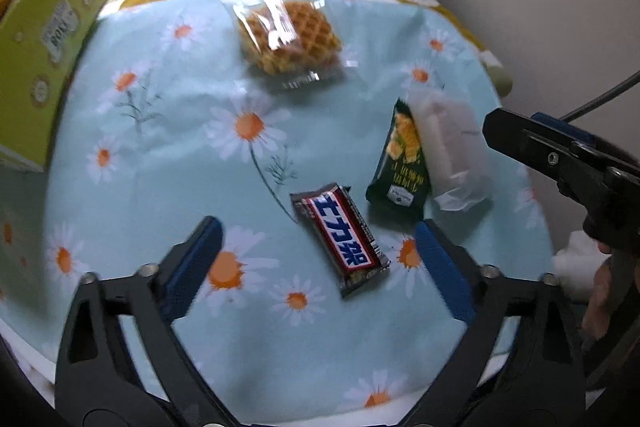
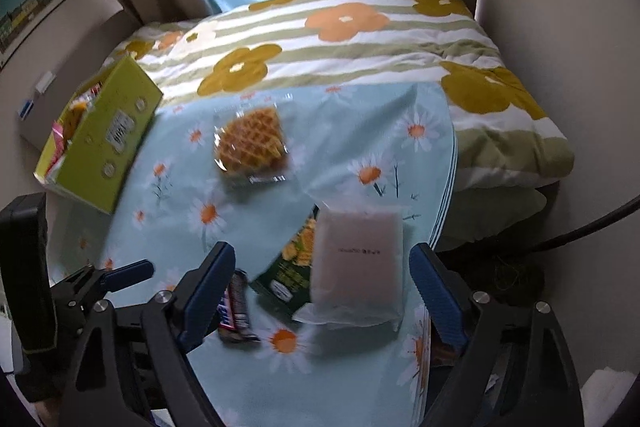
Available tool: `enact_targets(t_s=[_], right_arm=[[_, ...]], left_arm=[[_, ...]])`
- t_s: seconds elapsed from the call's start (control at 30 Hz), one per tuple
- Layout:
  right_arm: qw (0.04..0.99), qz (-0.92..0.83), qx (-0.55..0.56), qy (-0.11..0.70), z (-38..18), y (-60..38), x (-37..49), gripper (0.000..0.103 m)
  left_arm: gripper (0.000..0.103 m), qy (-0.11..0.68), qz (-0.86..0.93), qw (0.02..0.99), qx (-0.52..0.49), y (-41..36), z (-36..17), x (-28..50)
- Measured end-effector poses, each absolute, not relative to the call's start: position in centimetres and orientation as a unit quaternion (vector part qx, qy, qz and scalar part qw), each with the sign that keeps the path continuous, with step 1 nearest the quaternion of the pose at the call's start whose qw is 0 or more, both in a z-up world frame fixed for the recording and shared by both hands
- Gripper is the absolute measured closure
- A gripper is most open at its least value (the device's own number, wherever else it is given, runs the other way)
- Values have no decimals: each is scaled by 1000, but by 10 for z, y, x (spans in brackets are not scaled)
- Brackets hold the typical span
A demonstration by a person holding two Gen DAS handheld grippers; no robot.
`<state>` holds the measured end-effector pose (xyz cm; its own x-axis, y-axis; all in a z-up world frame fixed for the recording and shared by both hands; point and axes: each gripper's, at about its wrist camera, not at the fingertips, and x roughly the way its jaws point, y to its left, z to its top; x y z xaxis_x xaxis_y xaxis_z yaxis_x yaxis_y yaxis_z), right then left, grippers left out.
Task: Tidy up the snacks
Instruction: 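Move both tools back to the remaining snacks on the cloth, then grasp the blue-and-red chocolate bar with the left tool while the right tool grasps the white packet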
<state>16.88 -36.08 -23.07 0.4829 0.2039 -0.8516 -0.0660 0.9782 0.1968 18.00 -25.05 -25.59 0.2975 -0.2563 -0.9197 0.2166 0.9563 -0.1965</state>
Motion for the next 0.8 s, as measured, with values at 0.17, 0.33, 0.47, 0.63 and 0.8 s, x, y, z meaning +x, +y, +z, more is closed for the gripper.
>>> enact_targets(t_s=[0.17,0.33,0.47,0.63,0.8], right_arm=[[853,81,51,512,-251,-363,171,17],[850,90,12,520,-262,-358,175,30],[845,97,10,526,-268,-359,179,32],[846,112,-4,521,-265,-353,183,38],[836,93,-12,541,-270,-352,195,38]], left_arm=[[28,585,-130,800,-18,-259,-280,185],[28,573,-125,810,0,-265,-285,185],[35,568,-129,813,25,-271,-285,185],[50,566,-126,814,37,-266,-283,183],[61,566,-122,814,40,-258,-282,186]])
